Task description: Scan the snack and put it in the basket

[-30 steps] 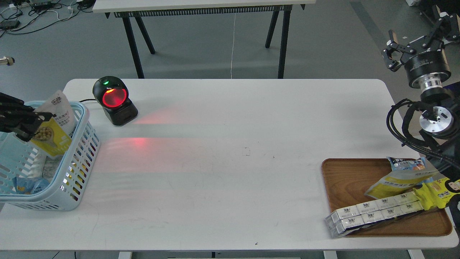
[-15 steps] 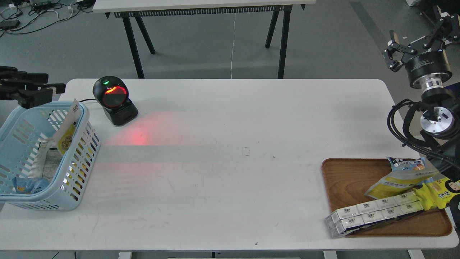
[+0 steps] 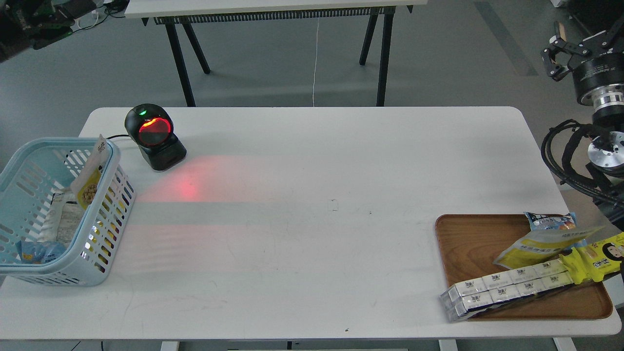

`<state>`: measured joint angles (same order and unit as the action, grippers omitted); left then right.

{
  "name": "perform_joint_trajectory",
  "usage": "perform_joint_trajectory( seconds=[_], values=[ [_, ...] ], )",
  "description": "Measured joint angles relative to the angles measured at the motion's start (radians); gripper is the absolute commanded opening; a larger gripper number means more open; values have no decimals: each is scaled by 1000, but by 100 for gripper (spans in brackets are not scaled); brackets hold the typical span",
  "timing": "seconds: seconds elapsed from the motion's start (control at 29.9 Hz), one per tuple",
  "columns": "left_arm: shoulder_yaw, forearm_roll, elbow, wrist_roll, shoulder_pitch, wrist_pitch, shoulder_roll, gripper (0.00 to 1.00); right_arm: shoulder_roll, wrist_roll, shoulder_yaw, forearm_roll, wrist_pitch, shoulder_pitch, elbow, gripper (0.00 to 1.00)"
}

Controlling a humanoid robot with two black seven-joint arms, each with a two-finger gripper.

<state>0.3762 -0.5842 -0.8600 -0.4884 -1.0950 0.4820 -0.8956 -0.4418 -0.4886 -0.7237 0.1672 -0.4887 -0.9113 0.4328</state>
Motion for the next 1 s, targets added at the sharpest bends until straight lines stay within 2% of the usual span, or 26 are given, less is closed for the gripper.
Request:
perform_joint_trajectory(
  seconds=[0.23,0.37,0.44,0.57,0.64,1.0],
  values=[
    [97,324,399,0,0,7,277,99,3,3,-25,3,0,-8,4,100],
    [128,446,576,0,-5,6,389,99,22,35,-99,3,0,-8,-2,100],
    [158,516,612,5,-5,6,422,99,37,47,-118,3,0,-8,-6,100],
    [217,652,632,87,5,6,474,99,53,93,-129,3,0,-7,-5,100],
    [228,689,633,109,20,7,490,99,62,112,-132,3,0,-7,-3,100],
    [242,736,634,119,83,7,584,100,106,154,-115,2,0,-2,0,100]
  ],
)
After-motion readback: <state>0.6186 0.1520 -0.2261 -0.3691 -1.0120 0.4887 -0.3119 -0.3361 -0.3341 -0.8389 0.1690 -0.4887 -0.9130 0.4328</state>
